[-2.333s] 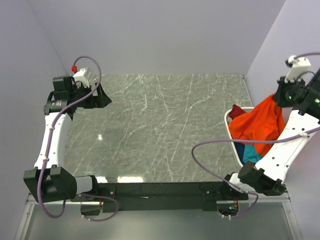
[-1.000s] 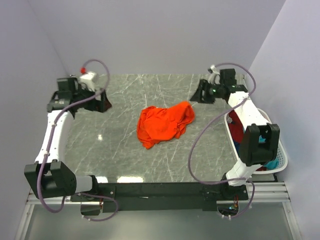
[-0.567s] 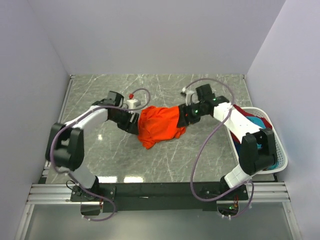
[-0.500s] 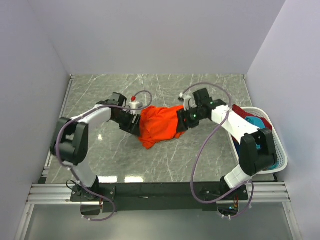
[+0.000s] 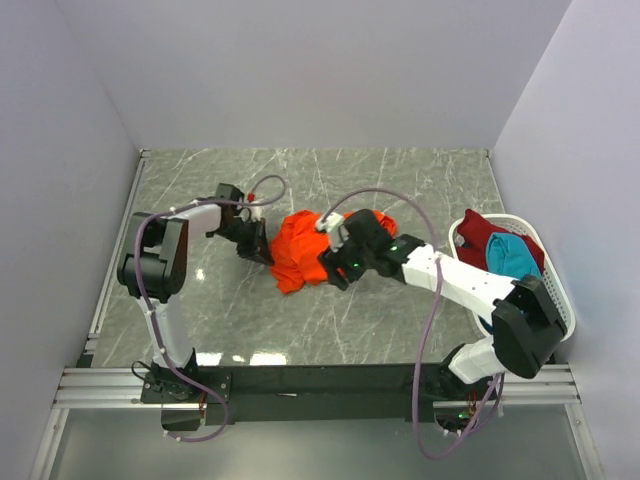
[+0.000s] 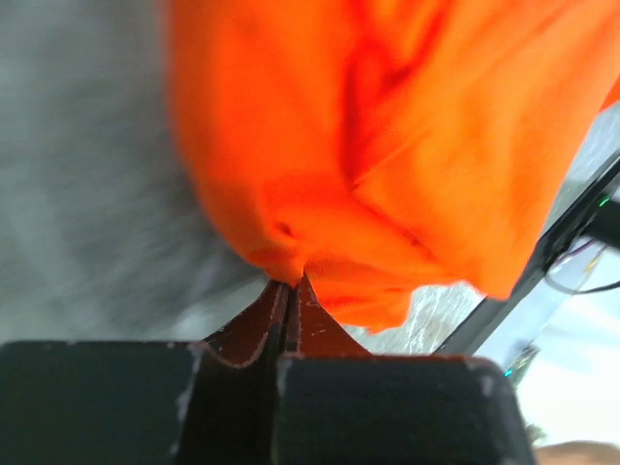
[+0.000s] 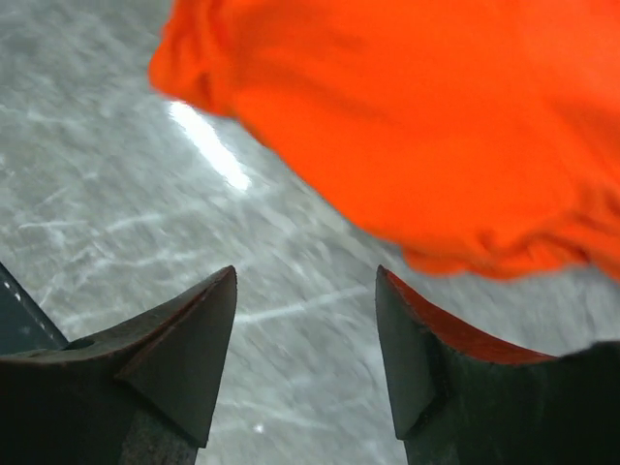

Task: Fold and stack the t-shirts
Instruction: Flatten the tshirt out

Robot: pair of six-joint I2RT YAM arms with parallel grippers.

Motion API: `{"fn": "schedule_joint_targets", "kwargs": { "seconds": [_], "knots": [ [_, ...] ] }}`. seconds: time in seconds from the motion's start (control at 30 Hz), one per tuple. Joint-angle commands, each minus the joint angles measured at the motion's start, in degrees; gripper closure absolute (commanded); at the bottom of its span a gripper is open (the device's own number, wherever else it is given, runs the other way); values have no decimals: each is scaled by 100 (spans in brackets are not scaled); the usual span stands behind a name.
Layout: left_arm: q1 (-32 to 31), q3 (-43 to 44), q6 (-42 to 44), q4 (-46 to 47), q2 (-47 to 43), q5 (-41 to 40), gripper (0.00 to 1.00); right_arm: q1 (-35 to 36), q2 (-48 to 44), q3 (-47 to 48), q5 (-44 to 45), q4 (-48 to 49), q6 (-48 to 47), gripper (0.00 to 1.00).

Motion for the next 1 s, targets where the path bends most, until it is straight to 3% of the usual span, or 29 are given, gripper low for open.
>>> {"fn": "schedule_joint_targets", "kwargs": {
  "seconds": [0.0, 0.33, 0.63, 0.73, 0.77, 0.83, 0.87, 0.9, 0.93, 0.97],
  "knots": [
    [451, -32, -205, 22, -48, 303, 100, 552, 276, 326, 880, 646, 65, 32],
    [882, -174, -310, 4, -118, 365, 99, 1239, 2138, 1872, 1145, 410, 566, 32],
    [1224, -138, -231, -92, -100, 373, 99, 1538, 2808, 1839, 1821, 277, 549, 32],
    [1277, -86, -152, -180, -135, 373, 99, 1520, 2844, 1708, 2155, 286, 417, 46],
    [1277, -77, -100, -233, -162, 330, 100, 1503, 2791, 1654, 2269, 295, 382, 59],
    [1488, -42, -56, -268, -232, 303, 99, 1477, 2554, 1505, 2393, 330, 277, 72],
    [1514, -15, -21, -312, -250, 294, 99, 1424, 2475, 1487, 2445, 321, 233, 86],
    [1541, 46, -3, -339, -250, 277, 99, 1371, 2326, 1496, 2489, 304, 145, 93],
    [1602, 90, 15, -374, -258, 285, 99, 1319, 2255, 1557, 2499, 234, 110, 100],
    [1629, 142, 50, -452, -259, 277, 99, 1135, 2176, 1601, 2464, 190, 83, 100]
  ]
}}
